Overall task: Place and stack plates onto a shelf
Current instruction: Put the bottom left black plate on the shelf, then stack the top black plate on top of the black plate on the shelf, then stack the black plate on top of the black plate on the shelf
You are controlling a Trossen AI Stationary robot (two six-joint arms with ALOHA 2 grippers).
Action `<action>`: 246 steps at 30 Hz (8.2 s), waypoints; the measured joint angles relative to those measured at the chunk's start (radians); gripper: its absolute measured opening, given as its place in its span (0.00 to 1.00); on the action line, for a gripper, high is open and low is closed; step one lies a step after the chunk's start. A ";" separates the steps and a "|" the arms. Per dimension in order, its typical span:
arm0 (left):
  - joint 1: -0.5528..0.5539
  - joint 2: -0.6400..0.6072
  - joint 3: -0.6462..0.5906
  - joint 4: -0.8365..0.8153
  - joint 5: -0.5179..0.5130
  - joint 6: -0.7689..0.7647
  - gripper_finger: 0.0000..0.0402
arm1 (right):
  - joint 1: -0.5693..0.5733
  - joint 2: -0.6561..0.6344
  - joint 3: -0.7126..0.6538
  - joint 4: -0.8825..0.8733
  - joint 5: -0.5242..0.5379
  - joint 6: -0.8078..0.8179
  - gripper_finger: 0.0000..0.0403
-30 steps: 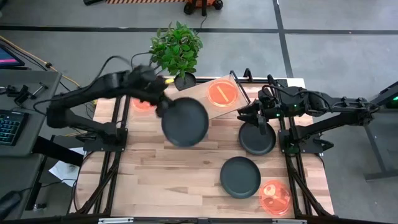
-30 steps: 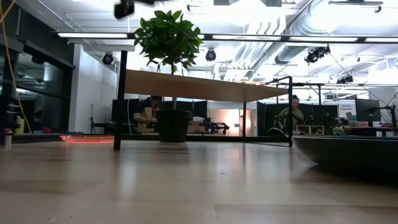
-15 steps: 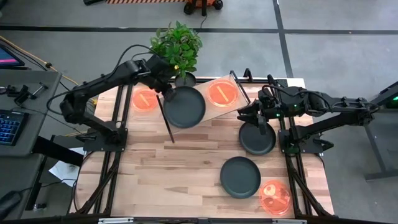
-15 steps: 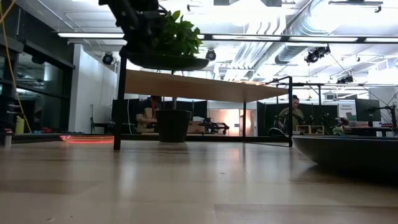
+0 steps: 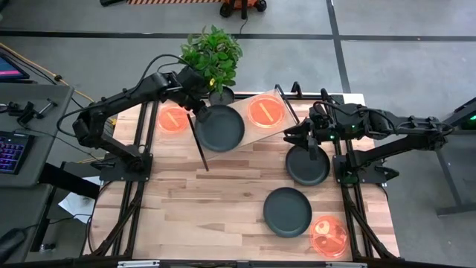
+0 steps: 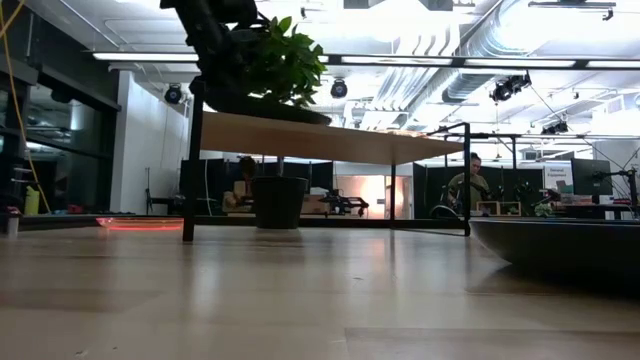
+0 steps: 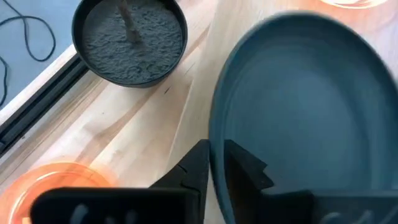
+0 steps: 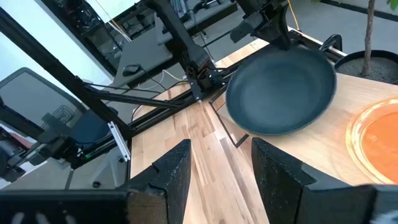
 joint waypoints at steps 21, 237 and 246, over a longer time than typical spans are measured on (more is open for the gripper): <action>-0.014 -0.206 0.000 -0.028 0.065 -0.094 0.27 | 0.000 0.001 0.000 0.028 0.001 0.007 0.37; -0.595 -0.783 -0.660 1.384 -0.162 -0.220 0.20 | 0.459 0.129 -0.735 0.503 -0.185 0.935 0.01; -0.595 -0.783 -0.660 1.380 -0.165 -0.220 0.20 | 0.278 0.002 -0.642 0.706 -0.045 0.804 0.00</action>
